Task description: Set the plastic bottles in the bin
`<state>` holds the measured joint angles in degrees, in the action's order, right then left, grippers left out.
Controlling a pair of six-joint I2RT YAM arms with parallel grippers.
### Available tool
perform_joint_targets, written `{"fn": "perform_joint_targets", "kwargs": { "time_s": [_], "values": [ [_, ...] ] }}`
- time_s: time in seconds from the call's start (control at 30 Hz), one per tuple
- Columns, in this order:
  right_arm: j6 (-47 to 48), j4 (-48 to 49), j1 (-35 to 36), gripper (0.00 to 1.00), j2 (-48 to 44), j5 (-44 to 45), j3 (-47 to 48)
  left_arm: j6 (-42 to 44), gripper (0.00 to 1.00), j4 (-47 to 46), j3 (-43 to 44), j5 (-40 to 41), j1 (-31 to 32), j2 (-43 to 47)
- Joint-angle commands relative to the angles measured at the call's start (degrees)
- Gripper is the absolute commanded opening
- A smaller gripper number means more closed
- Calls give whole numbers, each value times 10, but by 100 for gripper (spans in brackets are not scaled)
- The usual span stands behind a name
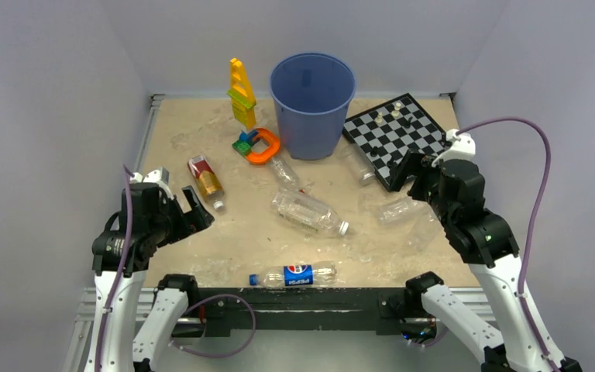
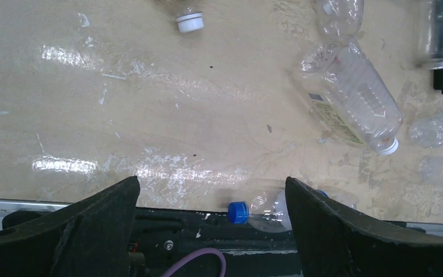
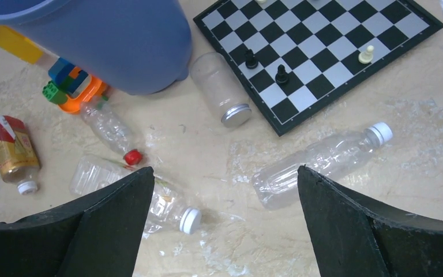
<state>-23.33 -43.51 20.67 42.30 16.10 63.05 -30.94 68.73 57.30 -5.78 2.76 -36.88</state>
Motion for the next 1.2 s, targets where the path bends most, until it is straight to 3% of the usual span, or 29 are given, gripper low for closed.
{"fn": "perform_joint_targets", "kwargs": {
  "time_s": [0.0,0.3,0.5,0.9,1.17],
  "values": [
    [-8,-18,2,99,-11,45,32,-2,100,-8,7,-10,1,-11],
    [-75,-91,1,98,-30,156,104,-28,100,-46,-10,-17,2,-30],
    [-161,-221,2,99,17,251,110,-18,100,-39,5,-38,1,-60],
    [-238,-279,1,99,36,223,26,-4,100,-40,10,-44,1,-74],
    [-231,-263,-12,98,63,224,10,-2,100,-41,-2,-40,1,-73]
  ]
}}
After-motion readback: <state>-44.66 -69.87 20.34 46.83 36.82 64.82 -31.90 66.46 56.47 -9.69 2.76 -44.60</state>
